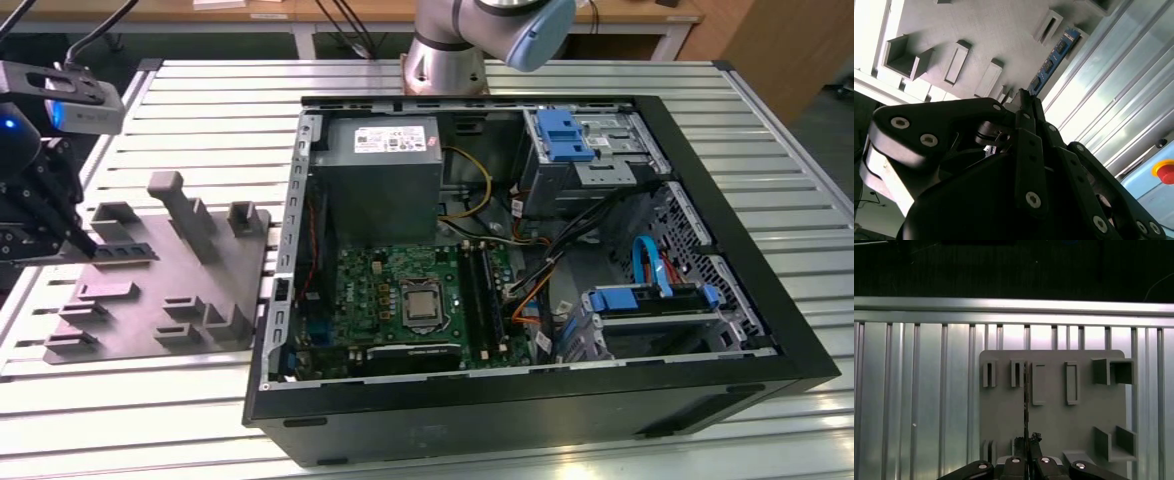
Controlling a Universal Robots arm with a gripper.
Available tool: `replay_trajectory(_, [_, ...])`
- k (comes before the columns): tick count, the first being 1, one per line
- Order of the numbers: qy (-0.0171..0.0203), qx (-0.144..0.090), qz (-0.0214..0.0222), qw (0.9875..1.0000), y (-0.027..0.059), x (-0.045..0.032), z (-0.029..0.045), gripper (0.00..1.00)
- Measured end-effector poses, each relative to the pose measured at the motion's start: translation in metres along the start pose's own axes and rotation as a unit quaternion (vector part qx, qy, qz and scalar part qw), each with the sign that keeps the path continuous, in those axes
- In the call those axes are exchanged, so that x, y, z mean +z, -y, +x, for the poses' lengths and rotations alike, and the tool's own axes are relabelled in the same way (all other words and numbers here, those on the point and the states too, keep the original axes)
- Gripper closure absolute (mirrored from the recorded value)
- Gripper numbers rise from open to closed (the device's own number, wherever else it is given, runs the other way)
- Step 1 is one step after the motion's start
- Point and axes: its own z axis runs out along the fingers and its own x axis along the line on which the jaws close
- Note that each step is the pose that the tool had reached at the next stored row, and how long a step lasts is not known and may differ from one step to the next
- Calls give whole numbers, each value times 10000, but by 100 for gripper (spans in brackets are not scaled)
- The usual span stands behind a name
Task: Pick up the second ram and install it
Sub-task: 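Pick up the second ram and move it above second insertion slot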
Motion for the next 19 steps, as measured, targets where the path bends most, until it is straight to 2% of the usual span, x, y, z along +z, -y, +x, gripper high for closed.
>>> replay_trajectory(13, [18, 0, 0, 10000, -2, -83, -2, 86])
replay_trajectory(19, [38, -1, 0, 10000, -3, -109, -3, 86])
